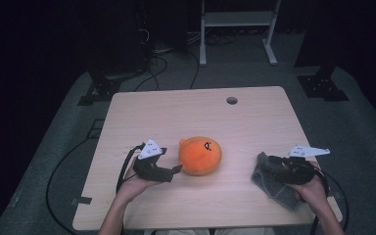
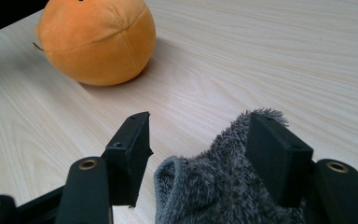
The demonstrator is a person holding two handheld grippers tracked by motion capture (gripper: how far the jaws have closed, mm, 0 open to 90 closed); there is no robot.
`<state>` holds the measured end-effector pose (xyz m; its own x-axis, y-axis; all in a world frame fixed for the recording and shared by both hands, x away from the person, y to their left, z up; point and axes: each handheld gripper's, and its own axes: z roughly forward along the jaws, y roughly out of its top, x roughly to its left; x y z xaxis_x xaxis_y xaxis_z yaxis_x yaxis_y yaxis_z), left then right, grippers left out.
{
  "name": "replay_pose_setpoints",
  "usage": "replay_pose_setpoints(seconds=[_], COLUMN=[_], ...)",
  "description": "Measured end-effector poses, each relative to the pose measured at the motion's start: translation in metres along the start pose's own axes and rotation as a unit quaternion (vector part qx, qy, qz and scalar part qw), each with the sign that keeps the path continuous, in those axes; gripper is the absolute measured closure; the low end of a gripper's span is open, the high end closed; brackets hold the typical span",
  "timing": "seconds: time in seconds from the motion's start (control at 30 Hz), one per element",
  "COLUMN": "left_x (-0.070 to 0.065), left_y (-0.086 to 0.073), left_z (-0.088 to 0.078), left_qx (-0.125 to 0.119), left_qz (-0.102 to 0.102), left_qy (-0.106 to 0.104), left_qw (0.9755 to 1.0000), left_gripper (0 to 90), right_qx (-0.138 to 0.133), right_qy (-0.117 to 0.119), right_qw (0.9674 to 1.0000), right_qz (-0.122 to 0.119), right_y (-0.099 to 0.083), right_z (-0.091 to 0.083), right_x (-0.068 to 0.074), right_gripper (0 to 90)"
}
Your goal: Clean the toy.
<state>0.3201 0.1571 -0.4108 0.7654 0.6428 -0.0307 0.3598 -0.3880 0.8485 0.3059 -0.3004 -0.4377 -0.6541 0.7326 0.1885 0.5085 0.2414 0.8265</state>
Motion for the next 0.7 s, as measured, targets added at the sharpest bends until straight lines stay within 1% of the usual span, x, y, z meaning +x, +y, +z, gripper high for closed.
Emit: replay_pose_setpoints(seconds=[0.1,0.17,0.27,0.37,0.53,0.6,0.7], left_x=[0.002,0.003,0.004,0.004,0.005,0.005,0.005], left_y=[-0.004,-0.006,-0.011,-0.017,-0.024,-0.027,-0.031], left_z=[-0.004,-0.007,-0.012,-0.015,-0.018,-0.017,-0.015], left_qx=[-0.001,-0.003,-0.005,-0.004,-0.006,-0.009,-0.006], left_qz=[0.0,-0.003,-0.007,-0.009,-0.019,-0.02,-0.024], left_qy=[0.012,0.018,0.029,0.034,0.04,0.043,0.045], left_qw=[0.9999,0.9998,0.9995,0.9994,0.999,0.9988,0.9987], left_gripper=[13.3,12.9,11.6,10.8,10.1,9.8,9.2], right_qx=[0.002,0.003,-0.002,-0.006,-0.005,-0.005,-0.006], right_qy=[0.0,0.001,0.003,0.006,0.005,0.004,0.003], right_qw=[1.0,1.0,1.0,1.0,1.0,1.0,1.0], right_qz=[-0.002,-0.002,-0.001,0.003,0.004,0.006,0.005], right_y=[0.0,0.0,0.0,-0.001,-0.001,-0.002,-0.003], right_z=[0.001,0.001,0.0,-0.002,-0.002,-0.002,-0.002], right_x=[0.0,0.0,0.001,0.0,0.0,0.0,-0.001], right_gripper=[38.4,38.3,38.2,38.2,38.1,38.1,38.2])
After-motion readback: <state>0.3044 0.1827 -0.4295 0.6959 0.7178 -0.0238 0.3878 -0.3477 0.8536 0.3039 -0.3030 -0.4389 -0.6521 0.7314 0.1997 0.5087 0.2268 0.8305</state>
